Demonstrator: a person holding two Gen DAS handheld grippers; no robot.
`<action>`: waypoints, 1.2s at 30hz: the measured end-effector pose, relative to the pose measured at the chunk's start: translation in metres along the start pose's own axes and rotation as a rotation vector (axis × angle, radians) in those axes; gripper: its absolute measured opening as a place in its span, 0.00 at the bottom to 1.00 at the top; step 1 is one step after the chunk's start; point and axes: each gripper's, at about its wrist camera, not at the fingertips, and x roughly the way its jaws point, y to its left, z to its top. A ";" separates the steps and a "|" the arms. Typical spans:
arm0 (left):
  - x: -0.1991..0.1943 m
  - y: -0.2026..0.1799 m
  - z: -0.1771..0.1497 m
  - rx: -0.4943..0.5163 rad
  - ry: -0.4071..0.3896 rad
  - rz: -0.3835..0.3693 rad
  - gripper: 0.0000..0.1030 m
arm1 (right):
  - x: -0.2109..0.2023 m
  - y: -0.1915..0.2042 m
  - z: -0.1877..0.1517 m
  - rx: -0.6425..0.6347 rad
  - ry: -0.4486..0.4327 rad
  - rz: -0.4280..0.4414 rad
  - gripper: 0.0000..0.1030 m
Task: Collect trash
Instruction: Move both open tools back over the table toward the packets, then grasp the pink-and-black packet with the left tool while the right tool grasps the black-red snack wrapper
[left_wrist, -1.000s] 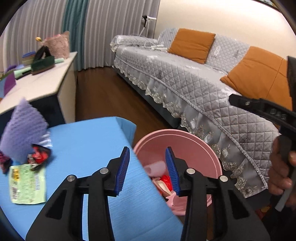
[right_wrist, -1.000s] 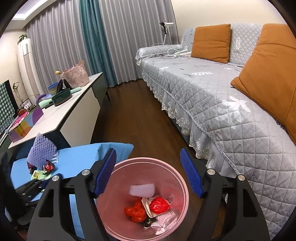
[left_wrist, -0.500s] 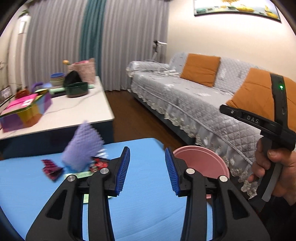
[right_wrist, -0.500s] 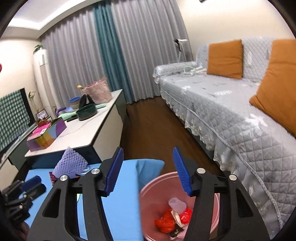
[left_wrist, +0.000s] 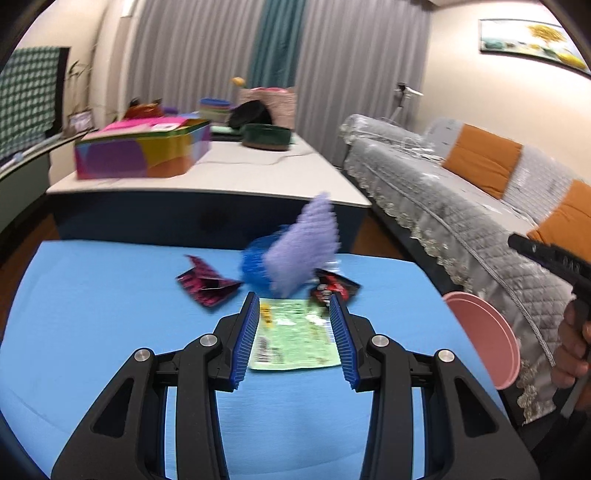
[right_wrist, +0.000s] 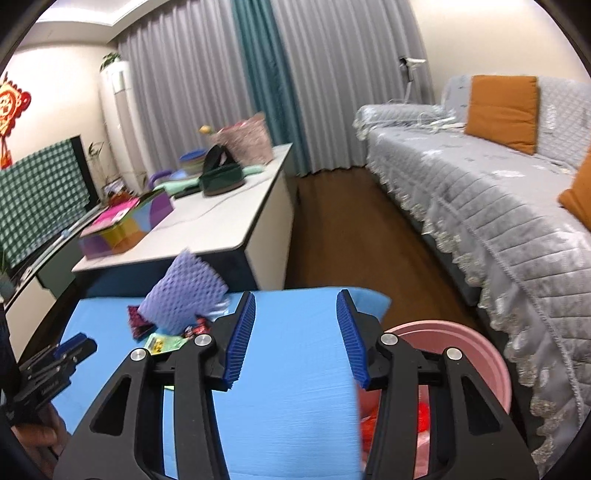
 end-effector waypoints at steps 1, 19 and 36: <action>0.001 0.007 0.001 -0.010 -0.002 0.010 0.38 | 0.006 0.006 -0.002 -0.010 0.008 0.011 0.45; 0.065 0.068 0.003 -0.131 0.043 0.096 0.38 | 0.120 0.076 -0.027 -0.081 0.134 0.136 0.48; 0.122 0.094 0.014 -0.253 0.103 0.140 0.48 | 0.188 0.108 -0.043 -0.187 0.302 0.165 0.75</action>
